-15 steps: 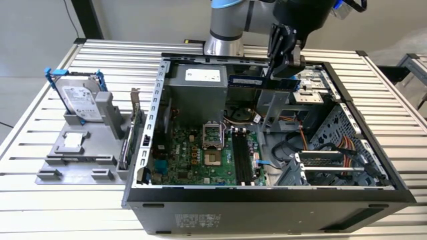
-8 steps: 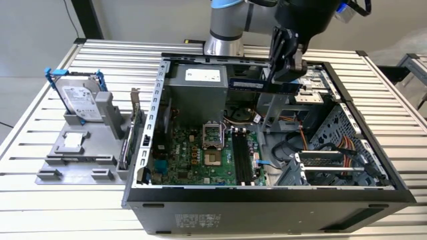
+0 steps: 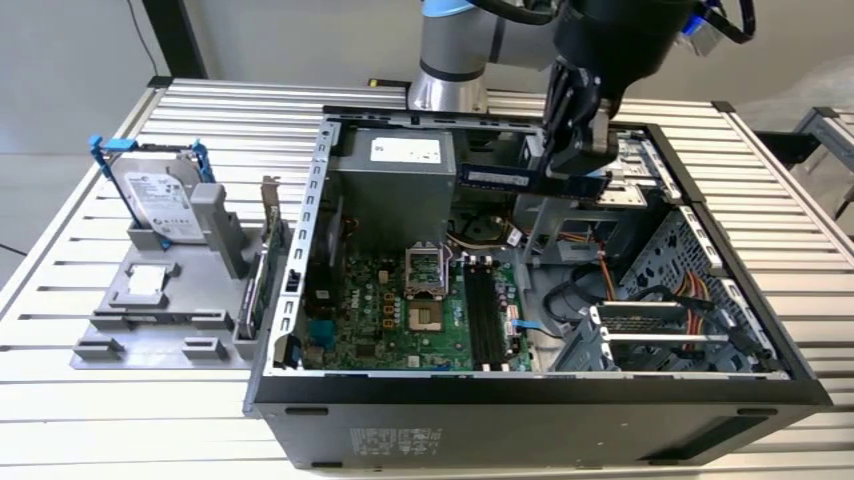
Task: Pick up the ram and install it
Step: 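Insert the ram into the slot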
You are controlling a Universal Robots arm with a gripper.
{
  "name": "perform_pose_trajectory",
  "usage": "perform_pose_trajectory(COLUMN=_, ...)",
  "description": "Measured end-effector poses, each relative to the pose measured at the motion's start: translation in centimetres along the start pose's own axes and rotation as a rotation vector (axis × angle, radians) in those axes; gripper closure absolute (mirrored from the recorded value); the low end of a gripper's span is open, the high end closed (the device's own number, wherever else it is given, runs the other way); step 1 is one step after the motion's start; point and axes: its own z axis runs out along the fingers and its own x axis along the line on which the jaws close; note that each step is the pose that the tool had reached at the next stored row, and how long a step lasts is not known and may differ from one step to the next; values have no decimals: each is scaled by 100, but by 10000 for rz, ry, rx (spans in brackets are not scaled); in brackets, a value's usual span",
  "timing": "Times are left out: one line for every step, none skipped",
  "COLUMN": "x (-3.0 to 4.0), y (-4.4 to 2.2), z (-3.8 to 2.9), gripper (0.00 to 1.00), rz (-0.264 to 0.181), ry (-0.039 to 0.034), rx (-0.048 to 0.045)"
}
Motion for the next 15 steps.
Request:
perform_pose_trajectory(x=4, y=0, z=0, gripper=100, rz=93, ry=-5, rx=-1)
perform_pose_trajectory(x=6, y=0, z=0, gripper=100, rz=199, ry=-11, rx=-2)
perform_pose_trajectory(x=9, y=-1, z=0, gripper=100, rz=305, ry=-17, rx=-3)
perform_pose_trajectory(x=11, y=-2, z=0, gripper=100, rz=405, ry=-23, rx=-4)
perform_pose_trajectory(x=13, y=-2, z=0, gripper=100, rz=499, ry=-28, rx=-5)
perform_pose_trajectory(x=17, y=-2, z=0, gripper=100, rz=595, ry=-33, rx=-6)
perform_pose_trajectory(x=20, y=-3, z=0, gripper=100, rz=690, ry=-39, rx=-7)
perform_pose_trajectory(x=23, y=-3, z=0, gripper=100, rz=778, ry=-43, rx=-8)
perform_pose_trajectory(x=25, y=-3, z=0, gripper=100, rz=856, ry=-48, rx=-9)
perform_pose_trajectory(x=27, y=-4, z=0, gripper=100, rz=955, ry=-54, rx=-10)
perform_pose_trajectory(x=28, y=-4, z=0, gripper=100, rz=1043, ry=-58, rx=-11)
perform_pose_trajectory(x=29, y=-4, z=-1, gripper=100, rz=1131, ry=-63, rx=-11)
perform_pose_trajectory(x=29, y=-4, z=0, gripper=100, rz=1197, ry=-67, rx=-12)
perform_pose_trajectory(x=30, y=-4, z=0, gripper=100, rz=1229, ry=-69, rx=-13)
perform_pose_trajectory(x=30, y=-4, z=0, gripper=100, rz=1230, ry=-70, rx=-13)
